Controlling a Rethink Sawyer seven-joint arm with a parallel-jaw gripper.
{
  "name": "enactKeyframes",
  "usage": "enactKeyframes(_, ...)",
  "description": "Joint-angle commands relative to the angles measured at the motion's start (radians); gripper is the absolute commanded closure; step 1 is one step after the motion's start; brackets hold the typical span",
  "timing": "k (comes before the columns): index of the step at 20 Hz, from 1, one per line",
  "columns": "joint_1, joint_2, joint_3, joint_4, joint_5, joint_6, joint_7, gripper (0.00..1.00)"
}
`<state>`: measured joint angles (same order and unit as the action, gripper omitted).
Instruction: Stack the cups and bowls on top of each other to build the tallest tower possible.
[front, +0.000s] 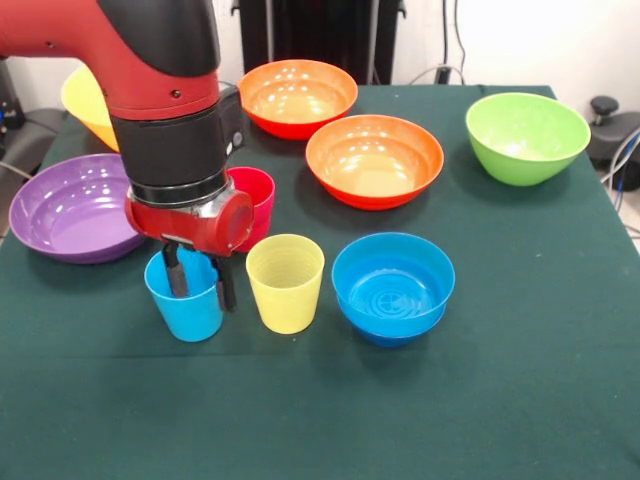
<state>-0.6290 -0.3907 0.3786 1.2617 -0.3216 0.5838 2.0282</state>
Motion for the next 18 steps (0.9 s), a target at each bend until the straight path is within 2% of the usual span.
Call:
enactKeyframes(1,0.056,0.01,0.008,-0.036,-0.06,0.1,-0.121,1.0)
enactKeyframes(2,0.057,0.011,0.008,-0.038,-0.056,0.105,-0.118,1.0)
enactKeyframes(3,0.057,0.012,0.007,-0.04,-0.053,0.11,-0.115,0.0)
enactKeyframes(18,0.06,0.015,0.002,-0.048,-0.052,0.101,-0.114,0.0)
